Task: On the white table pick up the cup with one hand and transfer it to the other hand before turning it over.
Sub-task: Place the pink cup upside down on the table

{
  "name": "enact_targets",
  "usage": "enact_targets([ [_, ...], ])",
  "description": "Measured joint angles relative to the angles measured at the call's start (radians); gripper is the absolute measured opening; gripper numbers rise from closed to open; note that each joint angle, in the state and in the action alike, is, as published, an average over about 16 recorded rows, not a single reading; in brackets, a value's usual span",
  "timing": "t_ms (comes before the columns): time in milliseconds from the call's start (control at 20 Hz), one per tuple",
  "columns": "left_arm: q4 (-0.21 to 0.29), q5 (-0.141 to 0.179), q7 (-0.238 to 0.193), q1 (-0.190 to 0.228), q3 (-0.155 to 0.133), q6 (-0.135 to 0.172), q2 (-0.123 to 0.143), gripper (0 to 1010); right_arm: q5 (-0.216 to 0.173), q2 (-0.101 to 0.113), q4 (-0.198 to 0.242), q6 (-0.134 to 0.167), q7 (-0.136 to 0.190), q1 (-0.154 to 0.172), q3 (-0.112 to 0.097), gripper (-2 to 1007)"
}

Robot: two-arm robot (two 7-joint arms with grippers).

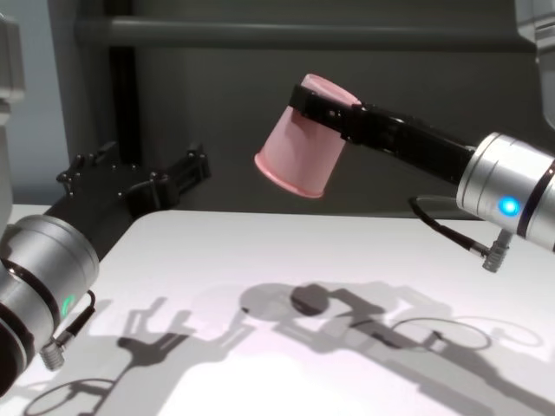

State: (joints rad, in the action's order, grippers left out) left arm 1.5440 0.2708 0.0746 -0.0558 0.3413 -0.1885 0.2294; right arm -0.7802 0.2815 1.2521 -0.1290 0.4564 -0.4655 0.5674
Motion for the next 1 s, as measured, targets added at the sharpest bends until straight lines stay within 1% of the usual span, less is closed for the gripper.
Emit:
enact_targets([
  [250, 0.000, 0.000, 0.000, 0.000, 0.000, 0.000, 0.000, 1003, 0.085, 0.019, 0.008, 0.027, -0.052, -0.004, 0.024, 743],
  [500, 0.000, 0.000, 0.000, 0.000, 0.000, 0.000, 0.000, 1003, 0.153, 0.032, 0.008, 0.062, -0.087, -0.008, 0.044, 743],
  [650, 0.000, 0.000, 0.000, 0.000, 0.000, 0.000, 0.000, 1003, 0.181, 0.037, 0.005, 0.083, -0.097, -0.010, 0.053, 743],
  [1000, 0.000, 0.000, 0.000, 0.000, 0.000, 0.000, 0.000, 1003, 0.228, 0.042, -0.006, 0.127, -0.105, -0.015, 0.069, 743],
])
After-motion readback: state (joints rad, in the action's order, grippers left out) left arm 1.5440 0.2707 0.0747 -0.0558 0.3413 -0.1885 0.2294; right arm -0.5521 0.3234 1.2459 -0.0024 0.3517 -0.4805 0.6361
